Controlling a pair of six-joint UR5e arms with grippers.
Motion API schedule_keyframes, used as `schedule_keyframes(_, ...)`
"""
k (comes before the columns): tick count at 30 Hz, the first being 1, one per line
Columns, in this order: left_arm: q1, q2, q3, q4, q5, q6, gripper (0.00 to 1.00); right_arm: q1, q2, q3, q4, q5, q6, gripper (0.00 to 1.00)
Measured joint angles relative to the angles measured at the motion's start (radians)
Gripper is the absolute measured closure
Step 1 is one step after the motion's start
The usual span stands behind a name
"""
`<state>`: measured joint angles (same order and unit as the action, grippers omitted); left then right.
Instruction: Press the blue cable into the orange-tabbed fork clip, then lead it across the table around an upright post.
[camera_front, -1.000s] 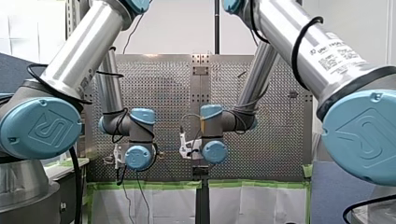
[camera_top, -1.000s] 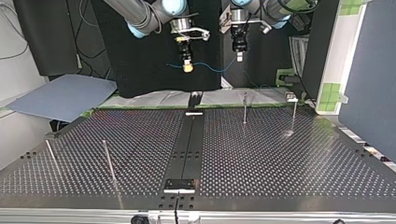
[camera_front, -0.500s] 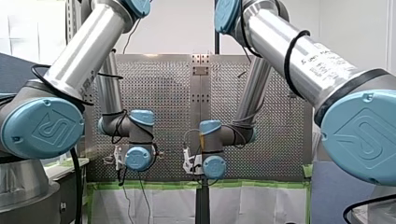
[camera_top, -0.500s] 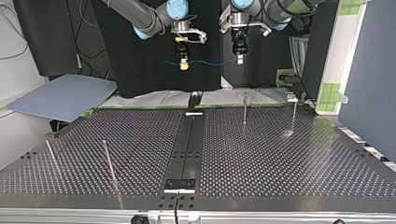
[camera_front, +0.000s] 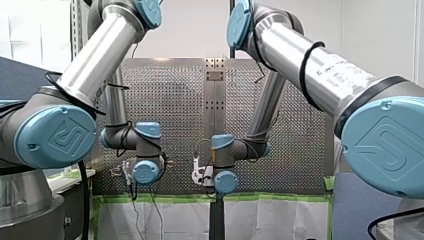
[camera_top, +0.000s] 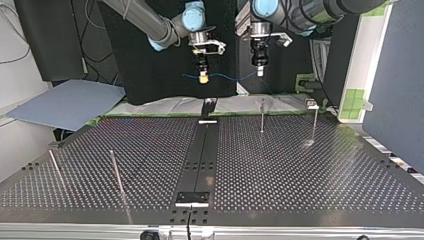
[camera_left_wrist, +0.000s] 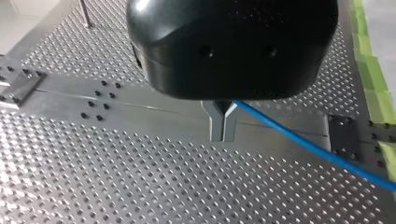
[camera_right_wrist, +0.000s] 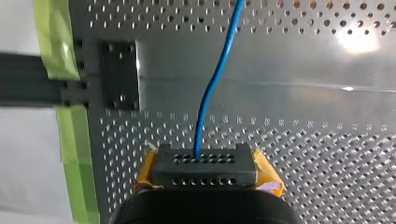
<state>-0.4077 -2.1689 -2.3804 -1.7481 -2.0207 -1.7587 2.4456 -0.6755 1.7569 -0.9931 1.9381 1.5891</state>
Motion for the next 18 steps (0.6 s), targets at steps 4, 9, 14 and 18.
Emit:
schedule_keyframes(4, 0.034, -0.031, 0.001, 0.019, 0.033, -0.001, 1.00, -0.001, 0.039, -0.035, -0.014, -0.016, 0.009, 1.00)
schedule_keyframes(9, 0.076, -0.073, 0.001, 0.058, 0.075, 0.005, 1.00, -0.001, 0.085, -0.081, 0.019, -0.019, 0.012, 1.00)
schedule_keyframes(14, 0.115, -0.111, 0.006, 0.096, 0.094, 0.009, 1.00, -0.001, 0.128, -0.125, 0.044, -0.019, 0.020, 1.00)
schedule_keyframes(18, 0.152, -0.148, 0.018, 0.132, 0.104, -0.004, 1.00, -0.001, 0.141, -0.156, 0.060, -0.019, 0.023, 1.00)
